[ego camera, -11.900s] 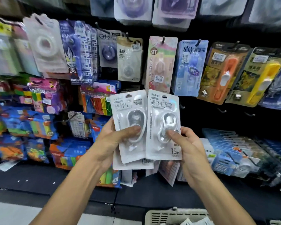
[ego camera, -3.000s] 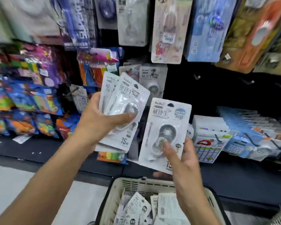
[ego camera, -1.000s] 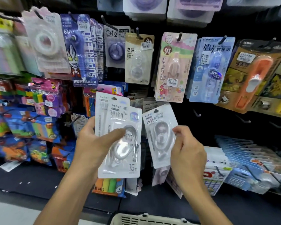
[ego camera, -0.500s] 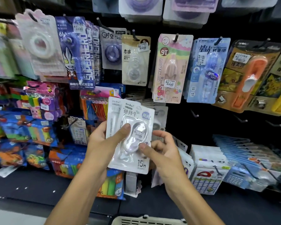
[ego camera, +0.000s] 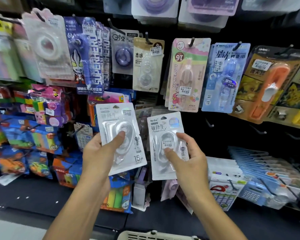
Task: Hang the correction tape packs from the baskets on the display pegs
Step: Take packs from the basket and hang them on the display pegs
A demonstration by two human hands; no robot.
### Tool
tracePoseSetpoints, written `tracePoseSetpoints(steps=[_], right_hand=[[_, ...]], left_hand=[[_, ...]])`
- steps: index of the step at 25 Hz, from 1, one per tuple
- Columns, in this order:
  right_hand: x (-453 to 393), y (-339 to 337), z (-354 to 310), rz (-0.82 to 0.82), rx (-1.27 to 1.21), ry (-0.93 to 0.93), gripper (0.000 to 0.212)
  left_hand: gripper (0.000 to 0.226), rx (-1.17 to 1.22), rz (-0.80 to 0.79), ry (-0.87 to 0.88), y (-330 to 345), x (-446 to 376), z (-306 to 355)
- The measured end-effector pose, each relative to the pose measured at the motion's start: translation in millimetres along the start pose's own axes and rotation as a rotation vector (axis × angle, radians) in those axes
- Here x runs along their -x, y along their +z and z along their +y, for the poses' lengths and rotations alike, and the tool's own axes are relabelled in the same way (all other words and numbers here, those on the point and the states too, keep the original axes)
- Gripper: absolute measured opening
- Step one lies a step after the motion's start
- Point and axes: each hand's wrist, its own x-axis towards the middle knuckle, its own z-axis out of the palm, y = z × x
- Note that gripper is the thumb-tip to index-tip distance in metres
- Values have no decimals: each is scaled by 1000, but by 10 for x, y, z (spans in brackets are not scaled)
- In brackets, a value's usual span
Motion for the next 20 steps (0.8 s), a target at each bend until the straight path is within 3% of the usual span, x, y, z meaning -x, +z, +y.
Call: tracePoseSetpoints(steps=[6,9,13,17,19,20], right_hand=[[122,147,134,197,-56,-12,32],[28,177,95,72,25,33,37],[-196,123,49,-89,422,62,53],[-5,211,26,-340,-233,53,58],[-3,205,74,-238,-316,42,69],[-38,173,76,-163,-293,37,71]], left_hand=[[18,-91,-35,86,17,64,-13],[16,-90,-60,87,23,74,-24],[15,-136,-108,76,33,7,-99],[24,-194,-360,7,176,-13,-163],[17,-312,-375,66,234,-21,-227],[16,-489,-304,145,227,-46,-255]])
